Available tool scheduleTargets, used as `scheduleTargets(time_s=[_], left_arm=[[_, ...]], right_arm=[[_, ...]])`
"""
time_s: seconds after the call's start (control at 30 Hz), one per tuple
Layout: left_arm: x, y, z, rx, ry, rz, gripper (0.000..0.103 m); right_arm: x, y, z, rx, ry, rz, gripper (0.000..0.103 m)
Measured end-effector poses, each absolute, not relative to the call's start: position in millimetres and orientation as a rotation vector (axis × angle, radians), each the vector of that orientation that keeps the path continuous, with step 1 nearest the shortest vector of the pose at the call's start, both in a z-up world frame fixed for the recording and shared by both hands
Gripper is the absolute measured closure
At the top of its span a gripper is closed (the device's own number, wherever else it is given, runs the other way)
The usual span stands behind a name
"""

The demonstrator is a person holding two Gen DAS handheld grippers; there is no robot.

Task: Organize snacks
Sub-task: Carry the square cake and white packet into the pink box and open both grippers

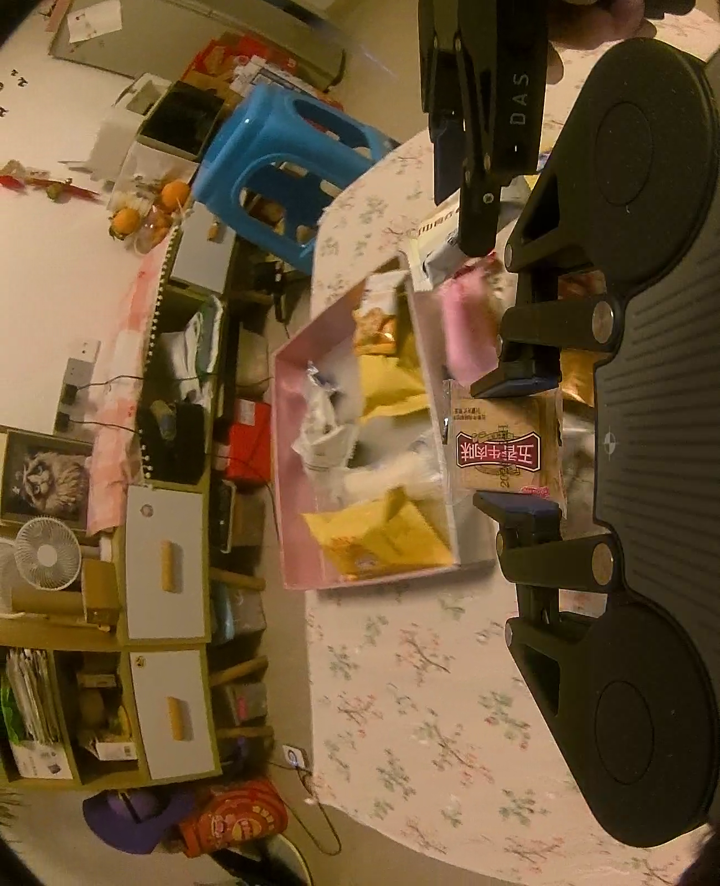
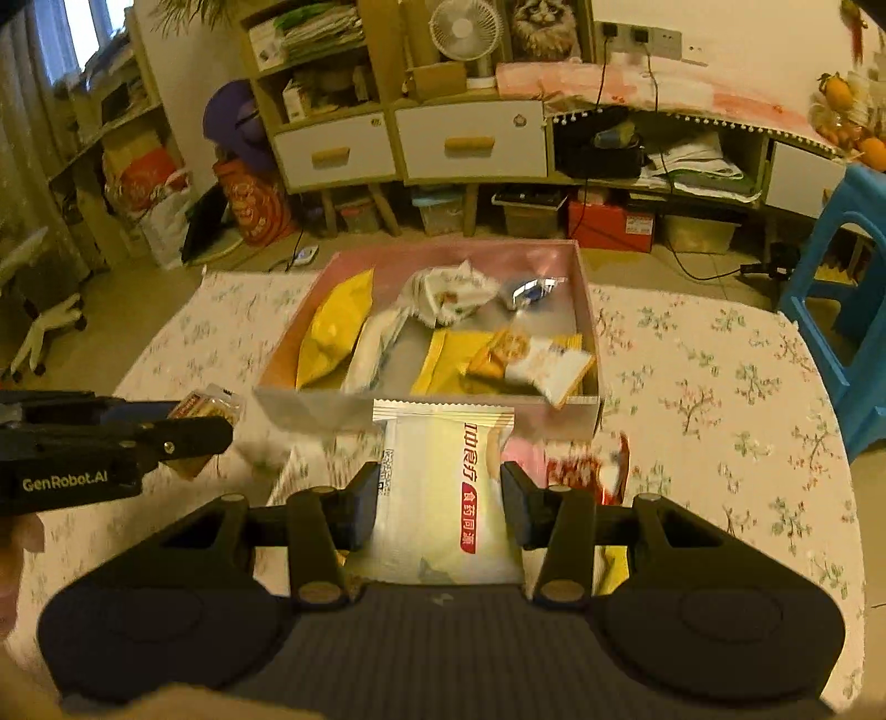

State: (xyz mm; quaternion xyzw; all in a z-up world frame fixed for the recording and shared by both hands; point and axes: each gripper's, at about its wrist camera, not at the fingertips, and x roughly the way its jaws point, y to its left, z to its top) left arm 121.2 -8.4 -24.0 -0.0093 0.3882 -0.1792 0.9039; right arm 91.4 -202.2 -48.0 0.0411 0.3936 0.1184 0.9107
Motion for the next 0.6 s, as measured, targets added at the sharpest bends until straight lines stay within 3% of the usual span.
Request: scheduleTargets(time_s=[0.6], left_arm=[[216.1,-58.5,-58.0,-0.03,0.861,-0.397,0.071]], right_arm=[[183.9,-214.2,-48.4,0.081,0.744,0.224,0.06]])
